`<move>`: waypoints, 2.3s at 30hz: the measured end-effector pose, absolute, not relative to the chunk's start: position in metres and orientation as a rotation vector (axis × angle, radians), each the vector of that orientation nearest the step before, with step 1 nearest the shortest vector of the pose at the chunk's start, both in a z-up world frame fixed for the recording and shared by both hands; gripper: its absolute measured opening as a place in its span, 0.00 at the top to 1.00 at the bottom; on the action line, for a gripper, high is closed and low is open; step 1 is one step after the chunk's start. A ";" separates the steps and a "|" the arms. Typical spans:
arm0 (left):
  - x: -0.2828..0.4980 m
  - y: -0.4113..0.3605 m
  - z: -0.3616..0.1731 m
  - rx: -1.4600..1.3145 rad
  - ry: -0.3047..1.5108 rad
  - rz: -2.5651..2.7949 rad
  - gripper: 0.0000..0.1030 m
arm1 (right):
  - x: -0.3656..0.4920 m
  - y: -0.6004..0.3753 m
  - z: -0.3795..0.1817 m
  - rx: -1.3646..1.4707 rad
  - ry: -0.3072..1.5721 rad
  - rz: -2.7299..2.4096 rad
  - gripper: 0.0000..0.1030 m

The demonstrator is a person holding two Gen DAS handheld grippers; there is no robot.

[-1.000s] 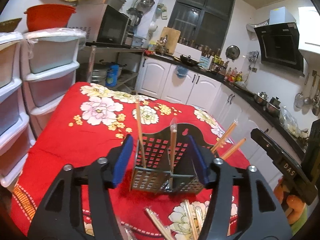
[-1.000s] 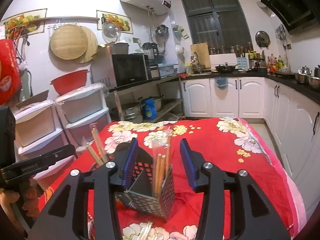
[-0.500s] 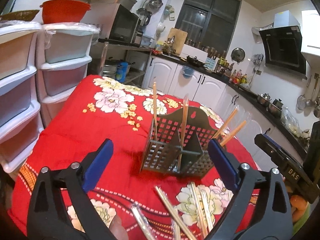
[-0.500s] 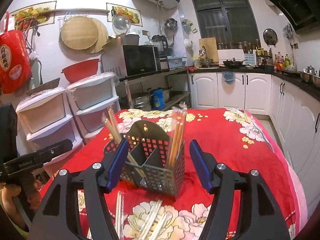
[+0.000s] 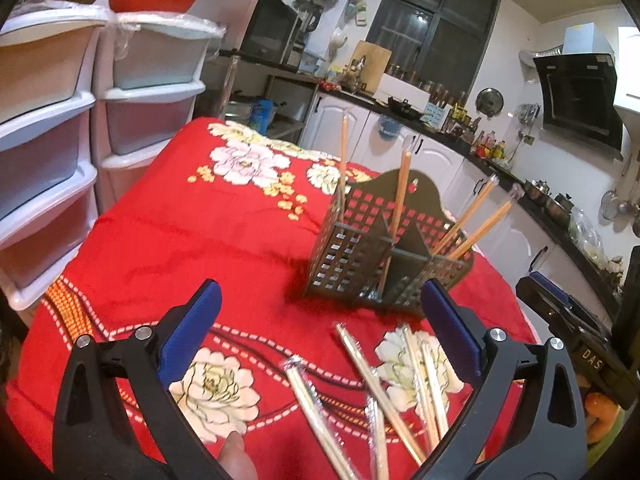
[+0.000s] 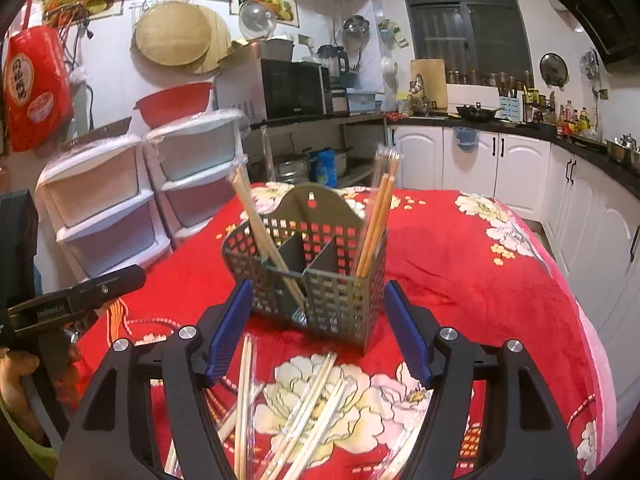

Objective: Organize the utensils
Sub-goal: 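Move both open tools back down toward the remaining wrapped chopsticks, then close the left tool on a wrapped chopstick pair while the right tool grasps another pair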

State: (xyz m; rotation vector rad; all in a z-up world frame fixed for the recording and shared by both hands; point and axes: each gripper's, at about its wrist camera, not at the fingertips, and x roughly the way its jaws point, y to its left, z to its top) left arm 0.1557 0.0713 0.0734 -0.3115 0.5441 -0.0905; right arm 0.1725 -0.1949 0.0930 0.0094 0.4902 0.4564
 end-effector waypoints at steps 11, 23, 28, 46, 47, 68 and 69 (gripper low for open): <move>0.145 0.079 0.046 -0.335 0.619 -0.081 0.11 | 0.167 -0.194 0.060 -0.009 0.609 0.454 0.39; 0.150 0.063 0.022 -0.358 0.716 -0.153 0.24 | 0.164 -0.193 0.022 -0.030 0.749 0.449 0.63; 0.162 0.050 0.011 -0.357 0.779 -0.194 0.39 | 0.170 -0.192 0.005 -0.028 0.807 0.439 0.70; 0.224 0.022 -0.017 -0.377 0.957 -0.269 0.67 | 0.213 -0.185 -0.024 -0.010 0.939 0.427 0.78; 0.228 0.021 -0.017 -0.379 0.962 -0.267 0.67 | 0.215 -0.184 -0.024 -0.013 0.942 0.427 0.78; 0.252 0.024 -0.020 -0.357 0.951 -0.204 0.93 | 0.255 -0.187 -0.031 0.075 0.969 0.449 0.92; 0.250 0.024 -0.018 -0.360 0.945 -0.206 0.93 | 0.256 -0.192 -0.029 0.115 0.973 0.464 0.92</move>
